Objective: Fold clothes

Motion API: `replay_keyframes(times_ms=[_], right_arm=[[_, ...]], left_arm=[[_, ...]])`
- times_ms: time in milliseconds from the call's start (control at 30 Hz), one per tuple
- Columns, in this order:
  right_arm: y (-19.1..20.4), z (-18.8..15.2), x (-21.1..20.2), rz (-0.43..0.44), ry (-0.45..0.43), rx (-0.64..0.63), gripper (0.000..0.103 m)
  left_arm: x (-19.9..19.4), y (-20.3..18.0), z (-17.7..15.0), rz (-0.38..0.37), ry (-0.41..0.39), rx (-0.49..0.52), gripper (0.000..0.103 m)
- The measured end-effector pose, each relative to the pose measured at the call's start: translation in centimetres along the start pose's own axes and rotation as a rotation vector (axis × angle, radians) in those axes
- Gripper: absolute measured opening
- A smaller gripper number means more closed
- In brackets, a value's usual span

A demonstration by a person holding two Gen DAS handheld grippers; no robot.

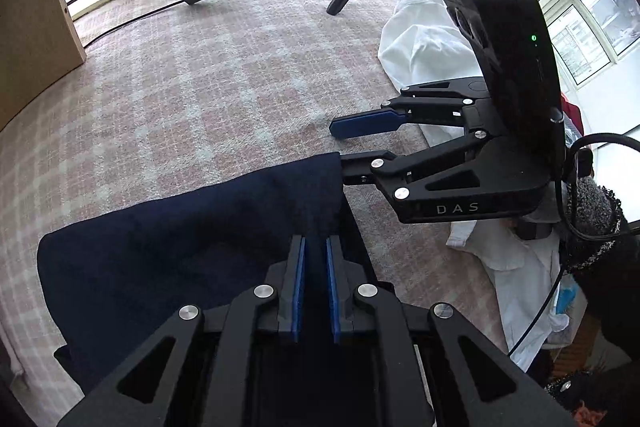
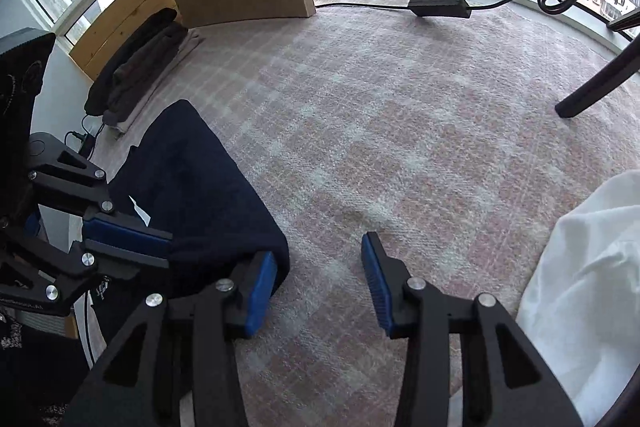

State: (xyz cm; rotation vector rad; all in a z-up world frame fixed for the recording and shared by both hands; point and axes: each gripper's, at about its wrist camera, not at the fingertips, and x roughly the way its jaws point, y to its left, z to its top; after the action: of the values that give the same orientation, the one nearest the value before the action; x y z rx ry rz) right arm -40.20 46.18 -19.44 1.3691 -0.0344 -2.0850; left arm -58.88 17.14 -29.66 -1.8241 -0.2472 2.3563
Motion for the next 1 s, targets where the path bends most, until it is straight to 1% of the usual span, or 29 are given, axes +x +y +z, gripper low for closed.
replay_keyframes(times_ms=[67,100,133,200,233,267,300,333,400,433,500,533,567,600,633,733,767,800,833,867,900,933,1000], right_arm=[[-0.5,0.0,-0.2,-0.022,0.005,0.021,0.041],[-0.7,-0.1,-0.4,-0.033,0.007,0.031,0.041],[-1.0,-0.1,-0.6,-0.044,0.008,0.044,0.041],[-2.0,-0.2,-1.8,-0.063,-0.003,0.096,0.043],[-2.5,-0.2,-2.5,-0.071,-0.014,0.122,0.043],[-2.7,-0.2,-3.5,-0.069,-0.050,0.146,0.043],[-2.4,0.0,-4.3,-0.049,-0.080,0.147,0.043],[-1.4,0.2,-4.6,-0.011,-0.096,0.122,0.043],[0.9,0.8,-4.1,0.068,-0.103,0.068,0.043],[2.1,1.1,-3.4,0.101,-0.091,0.038,0.043],[4.2,1.0,-0.6,0.102,-0.001,-0.036,0.043],[5.2,1.0,0.8,0.079,0.048,-0.076,0.041],[5.4,0.6,1.8,-0.026,0.104,-0.119,0.039],[5.2,0.5,1.2,-0.051,0.104,-0.113,0.036],[5.0,0.4,0.6,-0.072,0.100,-0.107,0.036],[6.1,1.3,-1.7,-0.066,0.044,-0.085,0.037],[6.5,1.6,-2.3,-0.058,0.024,-0.077,0.037],[7.2,1.7,-2.3,-0.021,0.007,-0.068,0.039],[7.8,1.7,-1.8,0.011,0.006,-0.053,0.043],[8.4,1.7,-1.1,0.034,0.014,-0.041,0.045],[9.2,1.4,0.3,0.005,0.063,-0.045,0.045],[10.0,1.0,1.7,-0.059,0.120,-0.058,0.045],[11.5,0.5,1.8,-0.111,0.125,-0.054,0.045]], left_arm=[[0.2,-0.4,-0.2,-0.033,0.012,0.007,0.015],[-0.2,-0.6,-0.5,-0.059,0.009,0.011,0.020],[-0.9,-0.6,-1.0,-0.068,-0.005,0.017,0.027],[-2.8,-0.1,-2.1,-0.051,-0.040,0.023,0.033],[-3.7,0.4,-2.7,-0.031,-0.051,0.016,0.033],[-4.6,1.1,-3.3,-0.009,-0.062,0.004,0.033],[-5.5,2.1,-4.0,0.008,-0.073,-0.016,0.033],[-6.3,3.2,-4.7,0.020,-0.083,-0.039,0.033],[-7.5,5.5,-6.2,0.028,-0.099,-0.089,0.033],[-7.9,6.6,-6.9,0.034,-0.105,-0.115,0.033],[-8.1,8.9,-8.5,0.069,-0.100,-0.163,0.033],[-8.1,10.1,-9.3,0.088,-0.095,-0.187,0.033],[-8.1,11.3,-10.2,0.108,-0.091,-0.211,0.033],[-8.3,12.3,-10.9,0.122,-0.087,-0.233,0.033],[-8.7,13.3,-11.7,0.127,-0.092,-0.253,0.033],[-10.0,15.7,-12.8,0.128,-0.136,-0.291,0.033],[-10.2,16.2,-12.6,0.128,-0.147,-0.286,0.034],[-10.3,16.6,-12.4,0.131,-0.155,-0.278,0.035],[-10.2,16.9,-12.0,0.136,-0.158,-0.262,0.035],[-10.0,17.2,-11.6,0.142,-0.160,-0.235,0.035],[-9.7,17.5,-11.1,0.156,-0.161,-0.202,0.035],[-9.5,18.0,-10.6,0.174,-0.158,-0.173,0.035],[-9.2,19.4,-9.9,0.182,-0.152,-0.124,0.035]])
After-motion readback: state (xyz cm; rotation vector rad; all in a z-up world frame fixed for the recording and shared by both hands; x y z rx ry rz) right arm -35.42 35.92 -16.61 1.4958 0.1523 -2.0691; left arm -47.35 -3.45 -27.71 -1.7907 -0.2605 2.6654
